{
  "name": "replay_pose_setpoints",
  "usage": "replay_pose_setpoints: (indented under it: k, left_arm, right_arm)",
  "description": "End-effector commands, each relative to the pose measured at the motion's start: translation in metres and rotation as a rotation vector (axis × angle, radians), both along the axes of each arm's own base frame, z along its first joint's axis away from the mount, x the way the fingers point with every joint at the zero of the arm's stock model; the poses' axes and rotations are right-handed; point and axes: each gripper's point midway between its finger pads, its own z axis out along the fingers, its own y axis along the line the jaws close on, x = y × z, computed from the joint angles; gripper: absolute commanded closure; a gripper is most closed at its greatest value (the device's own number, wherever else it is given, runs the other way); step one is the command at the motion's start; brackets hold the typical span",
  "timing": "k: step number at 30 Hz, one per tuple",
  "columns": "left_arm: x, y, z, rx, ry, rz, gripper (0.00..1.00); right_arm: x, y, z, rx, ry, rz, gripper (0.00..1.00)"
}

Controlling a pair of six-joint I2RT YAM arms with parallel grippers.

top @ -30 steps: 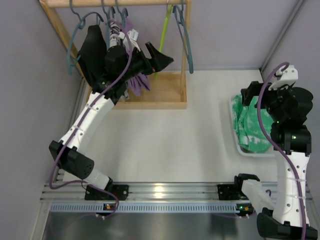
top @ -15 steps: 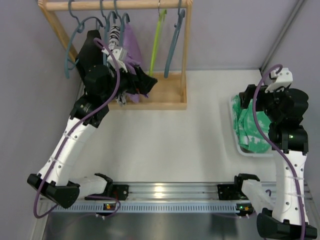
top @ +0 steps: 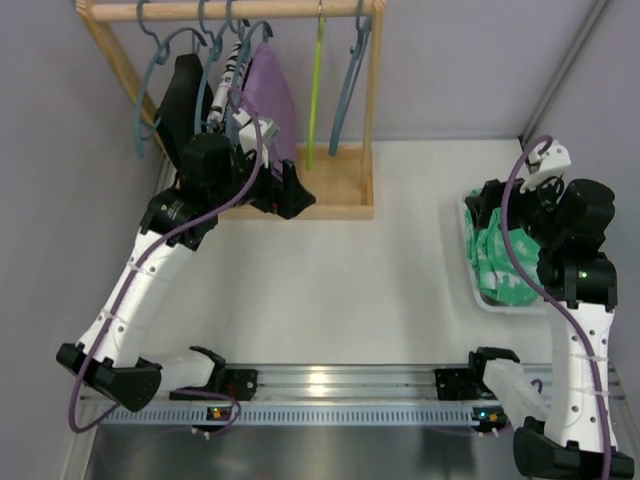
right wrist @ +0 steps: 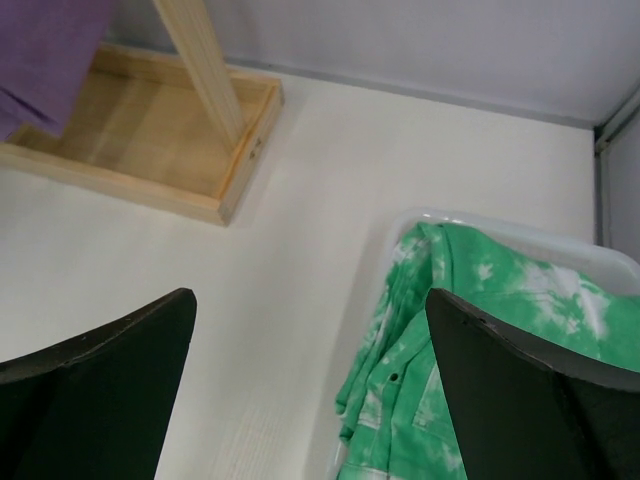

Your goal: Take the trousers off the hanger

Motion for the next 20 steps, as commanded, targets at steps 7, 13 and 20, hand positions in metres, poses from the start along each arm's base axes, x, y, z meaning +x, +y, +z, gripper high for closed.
replay_pose_setpoints:
  k: [7, 13, 20]
  left_arm:
    - [-0.064, 0.069, -0.094, 0.332, 0.098, 0.013, 0.01]
    - [-0.074, 0.117, -0.106, 0.426, 0.05, 0.136, 0.01]
    - [-0.08, 0.151, -0.103, 0.444, 0.024, 0.273, 0.01]
  right_arm:
    - [-0.045, 0.041, -0.039, 0.0, 0.174, 0.293, 0.01]
    - [-0.066, 0.049, -0.071, 0.013, 0.261, 0.347, 0.01]
    - [-0.074, 0.047, -0.089, -0.007, 0.287, 0.344, 0.01]
